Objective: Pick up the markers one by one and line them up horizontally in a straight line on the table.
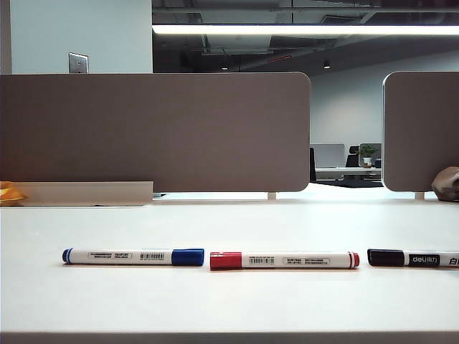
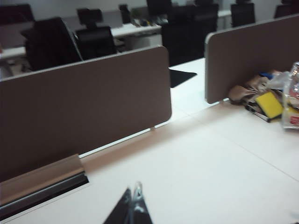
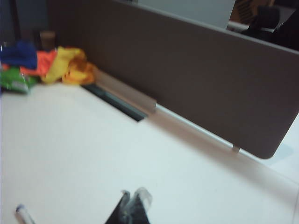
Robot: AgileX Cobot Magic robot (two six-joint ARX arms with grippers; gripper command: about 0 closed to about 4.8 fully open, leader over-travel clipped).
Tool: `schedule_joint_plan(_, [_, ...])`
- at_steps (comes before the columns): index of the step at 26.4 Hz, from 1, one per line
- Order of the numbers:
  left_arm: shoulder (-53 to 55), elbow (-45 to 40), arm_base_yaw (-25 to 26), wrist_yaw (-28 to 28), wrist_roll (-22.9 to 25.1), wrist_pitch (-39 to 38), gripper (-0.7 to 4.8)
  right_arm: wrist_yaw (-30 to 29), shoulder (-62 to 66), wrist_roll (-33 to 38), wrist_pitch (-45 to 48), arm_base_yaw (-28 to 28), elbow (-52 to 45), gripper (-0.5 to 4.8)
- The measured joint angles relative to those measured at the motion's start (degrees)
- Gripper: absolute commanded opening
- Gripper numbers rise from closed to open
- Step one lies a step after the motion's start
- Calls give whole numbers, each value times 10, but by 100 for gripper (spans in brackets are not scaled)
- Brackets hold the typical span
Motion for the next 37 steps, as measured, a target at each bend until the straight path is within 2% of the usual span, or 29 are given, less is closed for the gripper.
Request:
schedule_joint_plan(4, [-22, -9, 0, -23, -13, 2, -6, 4, -57, 19, 38, 0, -50, -2])
schedule_joint_plan(8, [-54, -40, 0, -45, -34, 21, -6, 37, -119, 33, 61, 0, -98, -2])
schedule_joint_plan(13, [-137, -129, 0, -90, -75, 59, -6, 101, -243, 36, 86, 0, -162, -2])
schedule_joint_plan(16, [-168, -167, 0, -107, -81, 61, -6, 121, -292, 36, 64, 0, -190, -2])
schedule_joint_plan(27, [-202, -268, 0, -114, -100, 94, -6, 143, -414, 42, 33, 0, -286, -1])
schedule_joint_plan(31, [-203, -304, 0, -113, -101, 111, -6, 145, -412, 52, 30, 1, -317, -1])
schedule_joint_plan(37, [-206, -402, 0, -113, -120, 171, -6, 145, -412, 77, 78, 2, -403, -1])
